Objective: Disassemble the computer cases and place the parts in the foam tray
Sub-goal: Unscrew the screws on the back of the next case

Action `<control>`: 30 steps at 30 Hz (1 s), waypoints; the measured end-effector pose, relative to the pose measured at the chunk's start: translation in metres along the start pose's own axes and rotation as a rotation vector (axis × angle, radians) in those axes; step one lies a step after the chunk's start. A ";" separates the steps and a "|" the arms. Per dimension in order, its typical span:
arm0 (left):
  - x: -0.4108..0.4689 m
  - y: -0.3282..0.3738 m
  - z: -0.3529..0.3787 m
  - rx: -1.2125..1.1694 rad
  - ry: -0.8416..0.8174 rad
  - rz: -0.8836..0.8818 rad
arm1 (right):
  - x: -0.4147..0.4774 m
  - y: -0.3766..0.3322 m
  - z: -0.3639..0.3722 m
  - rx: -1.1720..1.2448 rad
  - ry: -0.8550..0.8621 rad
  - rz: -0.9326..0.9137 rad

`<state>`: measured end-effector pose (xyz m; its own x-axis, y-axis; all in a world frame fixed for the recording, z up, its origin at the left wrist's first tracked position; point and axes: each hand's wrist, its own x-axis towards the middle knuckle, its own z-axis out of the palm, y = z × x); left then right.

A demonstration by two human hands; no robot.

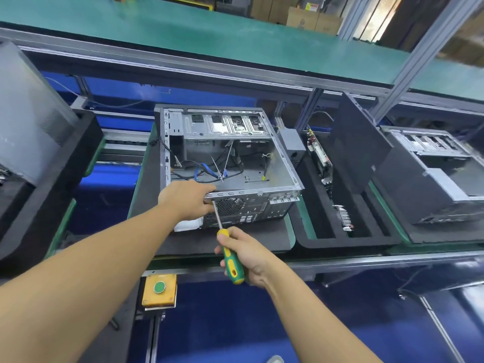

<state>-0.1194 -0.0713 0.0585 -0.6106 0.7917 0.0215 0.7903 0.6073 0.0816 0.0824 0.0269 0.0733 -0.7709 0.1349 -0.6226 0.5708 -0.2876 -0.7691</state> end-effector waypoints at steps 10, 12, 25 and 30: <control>-0.002 0.002 -0.004 -0.015 -0.017 -0.024 | -0.009 -0.004 -0.003 0.147 -0.082 0.147; -0.002 0.001 -0.003 -0.014 -0.020 -0.037 | -0.011 -0.008 -0.007 0.152 -0.133 0.173; -0.001 0.004 -0.004 0.004 -0.045 -0.066 | -0.016 0.009 -0.002 0.085 0.057 0.049; 0.003 0.001 0.002 0.010 -0.046 -0.056 | -0.021 -0.001 -0.003 0.189 -0.063 0.149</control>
<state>-0.1197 -0.0683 0.0568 -0.6513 0.7583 -0.0289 0.7554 0.6514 0.0712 0.0985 0.0268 0.0869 -0.7018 0.0200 -0.7121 0.6209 -0.4727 -0.6253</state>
